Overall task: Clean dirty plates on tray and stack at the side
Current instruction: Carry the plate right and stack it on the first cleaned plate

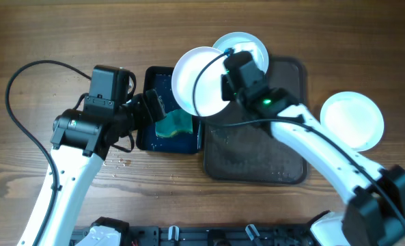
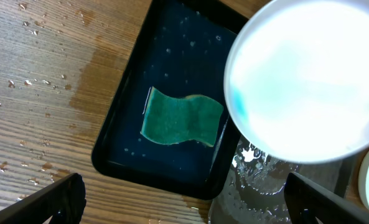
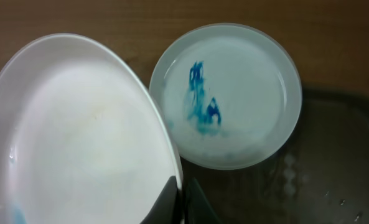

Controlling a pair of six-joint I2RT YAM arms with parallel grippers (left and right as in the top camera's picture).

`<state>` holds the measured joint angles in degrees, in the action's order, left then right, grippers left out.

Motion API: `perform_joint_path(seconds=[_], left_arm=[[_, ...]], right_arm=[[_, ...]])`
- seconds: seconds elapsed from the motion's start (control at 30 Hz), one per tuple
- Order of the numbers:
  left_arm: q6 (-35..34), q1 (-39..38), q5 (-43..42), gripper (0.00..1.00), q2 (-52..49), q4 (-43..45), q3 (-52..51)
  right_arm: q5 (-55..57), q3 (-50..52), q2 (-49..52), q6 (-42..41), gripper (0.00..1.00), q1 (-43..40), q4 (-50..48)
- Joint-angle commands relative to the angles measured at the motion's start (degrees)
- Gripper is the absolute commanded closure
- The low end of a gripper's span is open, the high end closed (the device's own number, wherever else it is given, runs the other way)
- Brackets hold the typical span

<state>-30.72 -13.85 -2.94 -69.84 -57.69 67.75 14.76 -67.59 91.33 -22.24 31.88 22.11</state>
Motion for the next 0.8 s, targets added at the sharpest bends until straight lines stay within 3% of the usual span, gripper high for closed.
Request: perform_joint_path(seconds=[0.0,0.13,0.27,0.5,0.67,0.73,0.77], left_arm=[[0.46,0.24,-0.66,0.0,0.46,-0.02,0.57],[0.46,0.24,-0.66,0.0,0.46,-0.02,0.57],[0.44,0.24,-0.66,0.0,0.46,-0.02,0.57],[0.46,0.24,-0.66,0.0,0.46,-0.02,0.57],[0.46,0.24,-0.66,0.0,0.46,-0.02,0.57],[0.46,0.24,-0.66,0.0,0.46,-0.02,0.57],[0.46,0.24,-0.66,0.0,0.46,-0.02,0.57]], right_arm=[[-11.76,-0.61,-9.88,-6.86,0.96,-5.79,3.56],[-12.26,-0.61,-16.65,-6.88,0.96,-17.77,13.44],[-12.26,-0.22,-16.33,-6.1,0.96,-34.14,23.04],[-12.24,0.04,-2.6,-3.21,0.96,-58.9,25.35],[-16.35,0.04,5.57,-3.02,0.96,-66.86,24.5],[-18.25,0.04,6.82,-0.24,0.86,-67.08,25.07],[-18.23,0.04,6.64,0.63,0.63,-66.64,25.46]])
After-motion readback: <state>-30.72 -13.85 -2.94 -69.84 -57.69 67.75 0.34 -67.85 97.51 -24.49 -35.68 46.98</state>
